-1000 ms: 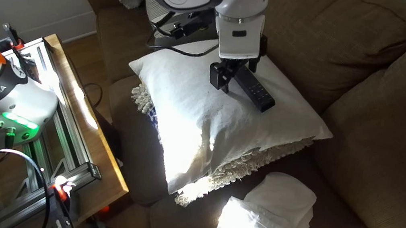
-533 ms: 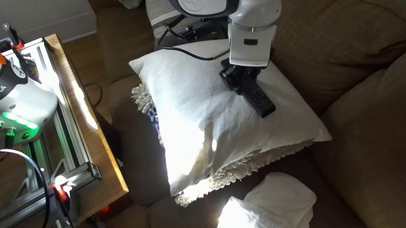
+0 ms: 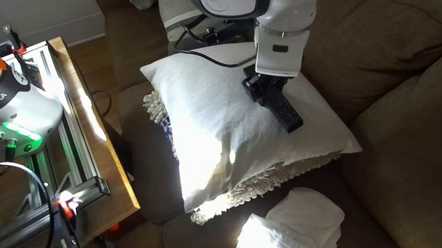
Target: Put the remote directly on the sofa
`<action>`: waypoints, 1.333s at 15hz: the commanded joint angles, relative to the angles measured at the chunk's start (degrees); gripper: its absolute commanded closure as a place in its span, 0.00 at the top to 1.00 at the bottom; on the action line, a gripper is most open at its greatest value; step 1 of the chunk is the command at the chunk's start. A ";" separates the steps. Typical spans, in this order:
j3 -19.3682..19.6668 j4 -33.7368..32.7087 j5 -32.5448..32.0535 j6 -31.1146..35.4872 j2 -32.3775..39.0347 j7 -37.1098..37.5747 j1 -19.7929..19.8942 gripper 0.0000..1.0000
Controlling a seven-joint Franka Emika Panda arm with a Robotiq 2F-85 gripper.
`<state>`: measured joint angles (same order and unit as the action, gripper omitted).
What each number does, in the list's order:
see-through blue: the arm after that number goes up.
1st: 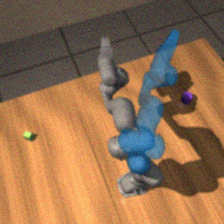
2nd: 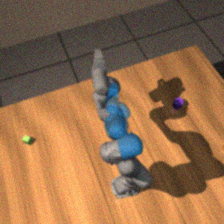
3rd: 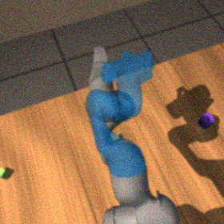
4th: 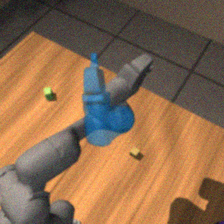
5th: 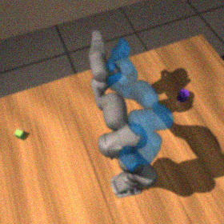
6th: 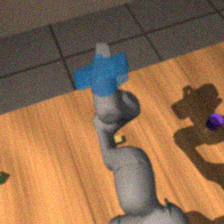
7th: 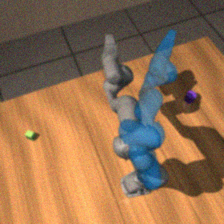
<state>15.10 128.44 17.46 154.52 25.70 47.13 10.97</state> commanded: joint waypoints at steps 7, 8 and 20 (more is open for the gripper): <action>5.88 -11.28 -5.36 -25.49 1.51 -28.98 12.72 0.26; 6.08 -12.36 -6.56 -27.68 1.95 -31.32 13.13 0.26; 4.09 -17.22 -10.02 -21.32 7.25 -48.95 16.29 0.26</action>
<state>20.49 114.84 9.23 130.49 28.90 6.29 24.24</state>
